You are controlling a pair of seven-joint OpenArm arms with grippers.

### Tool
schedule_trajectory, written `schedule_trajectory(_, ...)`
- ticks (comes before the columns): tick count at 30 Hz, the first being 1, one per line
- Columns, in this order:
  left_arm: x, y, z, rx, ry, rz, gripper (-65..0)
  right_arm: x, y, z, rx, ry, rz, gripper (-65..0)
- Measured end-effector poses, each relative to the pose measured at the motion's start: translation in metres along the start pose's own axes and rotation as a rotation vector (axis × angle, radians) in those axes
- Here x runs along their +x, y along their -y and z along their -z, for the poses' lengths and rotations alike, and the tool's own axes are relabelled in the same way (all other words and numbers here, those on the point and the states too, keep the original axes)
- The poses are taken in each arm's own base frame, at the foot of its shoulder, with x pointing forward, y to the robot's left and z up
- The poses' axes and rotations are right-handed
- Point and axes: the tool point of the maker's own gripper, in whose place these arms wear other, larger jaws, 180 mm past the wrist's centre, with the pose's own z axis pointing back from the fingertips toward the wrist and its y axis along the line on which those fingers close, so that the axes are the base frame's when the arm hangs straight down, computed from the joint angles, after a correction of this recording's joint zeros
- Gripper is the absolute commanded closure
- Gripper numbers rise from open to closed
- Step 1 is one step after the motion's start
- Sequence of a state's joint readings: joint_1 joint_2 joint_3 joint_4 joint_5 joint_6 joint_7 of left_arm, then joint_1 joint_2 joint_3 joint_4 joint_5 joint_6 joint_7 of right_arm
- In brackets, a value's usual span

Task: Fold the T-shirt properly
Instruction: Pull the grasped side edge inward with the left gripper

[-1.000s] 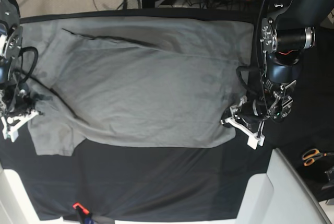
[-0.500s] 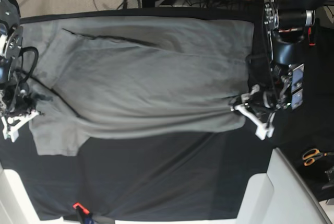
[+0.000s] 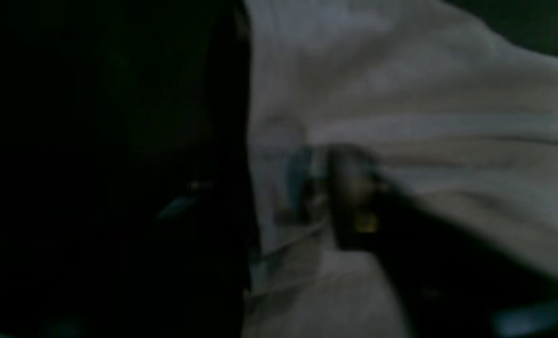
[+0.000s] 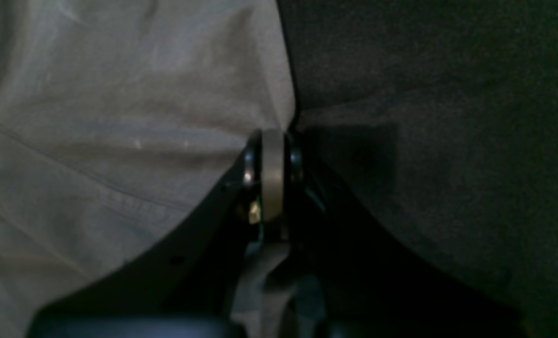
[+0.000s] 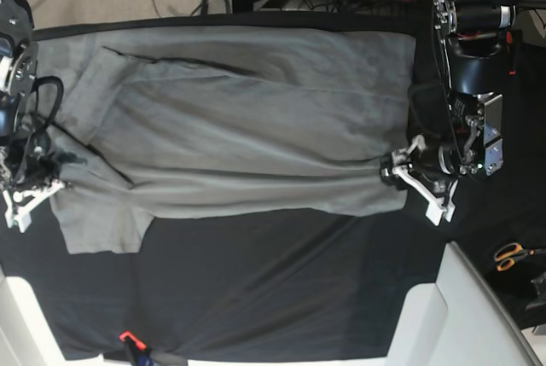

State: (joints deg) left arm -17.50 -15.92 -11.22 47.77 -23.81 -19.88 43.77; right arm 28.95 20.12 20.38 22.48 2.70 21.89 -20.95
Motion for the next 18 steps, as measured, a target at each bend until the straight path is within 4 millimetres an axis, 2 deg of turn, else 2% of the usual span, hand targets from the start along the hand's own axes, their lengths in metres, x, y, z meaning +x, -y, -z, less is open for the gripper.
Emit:
schedule_trajectory(2,0.004,-0.001,-0.001,0.002,0.008,0.003,-57.3,0.000,0.000,0.000,0.001,0.000,0.000,0.0)
schedule_trajectory(4,0.007,-0.007,-0.005,0.023,0.008,0.015,-62.0,0.000,0.000,0.000,0.000,0.000,0.000,0.0)
schedule_trajectory(6,0.006,-0.018,-0.013,0.059,0.003,0.024,-62.5,-0.001,0.001,0.000,-0.001,-0.001,0.000,0.0)
schedule_trajectory(9,0.008,-0.042,-0.030,0.089,0.018,-0.075,-62.5,-0.001,0.001,0.000,-0.001,-0.001,0.000,0.0)
schedule_trajectory(11,0.026,-0.051,-0.042,0.106,0.068,-0.111,-62.5,-0.001,0.001,0.000,-0.001,-0.002,0.000,0.0)
schedule_trajectory(13,0.052,-0.048,-0.048,0.100,0.117,-0.102,-62.5,-0.001,0.000,0.000,0.000,-0.001,0.000,0.0)
schedule_trajectory(15,0.076,-0.036,-0.050,0.076,0.160,-0.083,-62.5,-0.001,0.000,0.000,0.000,-0.002,0.000,0.0)
schedule_trajectory(18,0.086,-0.019,-0.044,0.048,0.152,-0.042,-62.5,-0.001,0.000,0.000,-0.001,-0.001,0.000,0.0)
